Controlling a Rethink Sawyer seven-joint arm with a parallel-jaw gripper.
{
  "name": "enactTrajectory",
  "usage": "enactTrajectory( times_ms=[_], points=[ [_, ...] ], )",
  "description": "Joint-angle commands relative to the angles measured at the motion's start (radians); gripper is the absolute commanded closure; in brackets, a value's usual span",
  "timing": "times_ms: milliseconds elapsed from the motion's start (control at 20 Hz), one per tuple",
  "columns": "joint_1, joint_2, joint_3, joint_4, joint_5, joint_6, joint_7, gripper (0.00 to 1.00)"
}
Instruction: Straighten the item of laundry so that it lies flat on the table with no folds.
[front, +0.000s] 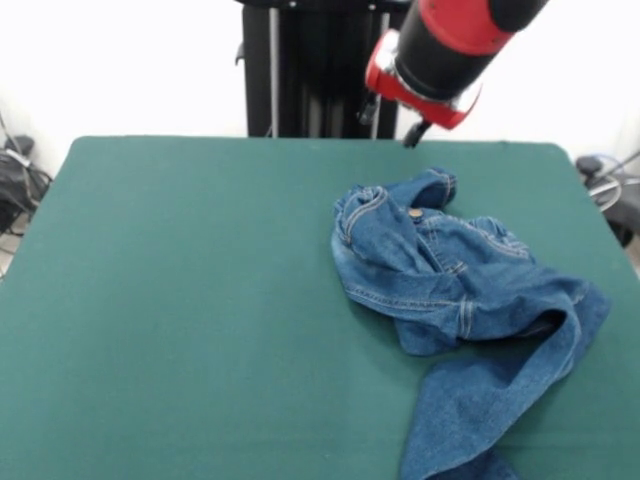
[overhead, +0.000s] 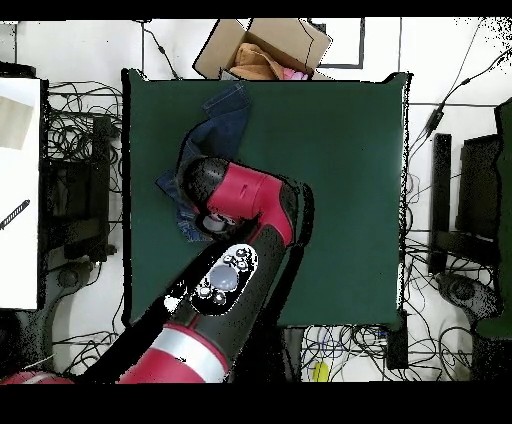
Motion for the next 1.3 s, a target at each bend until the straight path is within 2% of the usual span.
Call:
enactTrajectory(
  times_ms=[50,550,600,1300],
  points=[
    [-0.060,0.024,0.207,0.166,-0.059,-0.111,-0.033,0.00],
    [-0.066,0.001,0.267,0.275,-0.094,-0.270,0.017,0.00],
    [-0.067,0.003,0.279,0.301,-0.087,-0.316,0.026,0.00],
    [-0.087,-0.014,0.325,0.348,-0.100,-0.381,0.074,0.00]
  ],
)
